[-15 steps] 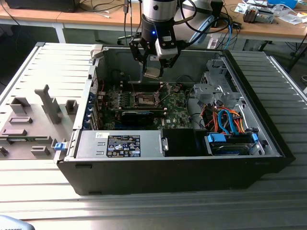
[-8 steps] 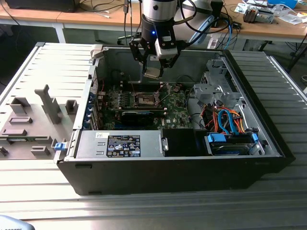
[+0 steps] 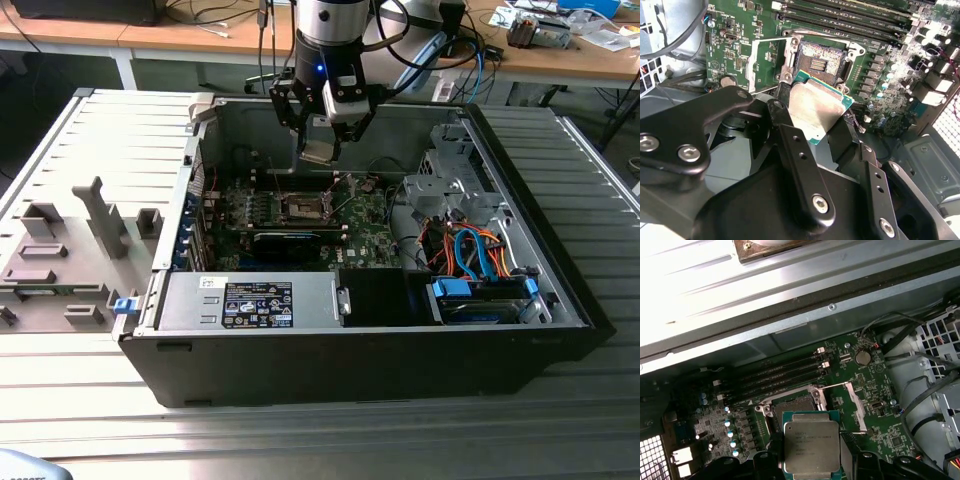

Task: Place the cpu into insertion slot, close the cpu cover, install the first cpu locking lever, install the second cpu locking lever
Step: 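Place the cpu into insertion slot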

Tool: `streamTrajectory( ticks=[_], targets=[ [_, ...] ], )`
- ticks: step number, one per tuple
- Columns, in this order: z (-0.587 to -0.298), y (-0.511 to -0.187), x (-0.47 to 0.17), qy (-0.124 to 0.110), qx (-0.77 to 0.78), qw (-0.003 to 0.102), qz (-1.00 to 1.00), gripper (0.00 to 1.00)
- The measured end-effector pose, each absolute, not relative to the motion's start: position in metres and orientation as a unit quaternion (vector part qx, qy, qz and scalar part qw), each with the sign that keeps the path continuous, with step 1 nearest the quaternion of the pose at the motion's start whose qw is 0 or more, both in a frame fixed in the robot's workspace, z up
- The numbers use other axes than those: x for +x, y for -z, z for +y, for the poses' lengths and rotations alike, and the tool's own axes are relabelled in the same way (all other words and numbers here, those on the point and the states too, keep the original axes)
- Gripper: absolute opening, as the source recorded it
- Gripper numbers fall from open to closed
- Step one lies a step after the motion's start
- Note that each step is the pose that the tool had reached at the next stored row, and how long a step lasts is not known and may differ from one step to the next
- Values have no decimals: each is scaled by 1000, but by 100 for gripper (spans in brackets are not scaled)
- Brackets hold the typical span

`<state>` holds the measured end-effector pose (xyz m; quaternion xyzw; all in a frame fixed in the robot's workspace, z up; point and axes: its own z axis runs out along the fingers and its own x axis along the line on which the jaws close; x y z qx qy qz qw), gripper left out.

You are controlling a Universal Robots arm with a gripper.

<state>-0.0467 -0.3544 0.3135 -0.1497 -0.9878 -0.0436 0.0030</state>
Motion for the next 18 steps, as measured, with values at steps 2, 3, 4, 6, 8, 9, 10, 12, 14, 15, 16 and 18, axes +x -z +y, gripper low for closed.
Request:
streamTrajectory(
  ticks=[2, 3, 4, 6, 8, 9, 10, 12, 14, 15, 16, 18],
  targets=[
    [-354, -314, -47, 44, -151, 3, -988, 55],
    [-354, -314, -47, 44, -151, 3, -988, 55],
    [-354, -314, -47, 44, -151, 3, -987, 55],
    [-354, -314, -47, 44, -153, 3, -987, 55],
    [-354, -314, -47, 44, -154, 3, -987, 55],
    [-354, -314, -47, 44, -155, 3, -987, 55],
    [-354, -314, -47, 44, -155, 3, -987, 55],
    [-354, -314, -47, 44, -156, 3, -987, 55],
    [-354, -314, -47, 44, -157, 3, -987, 55],
    [-354, -314, -47, 44, -158, 3, -987, 55],
    [-354, -314, -47, 44, -158, 3, -986, 55],
    [-354, -314, -47, 44, -159, 3, -986, 55]
  ],
)
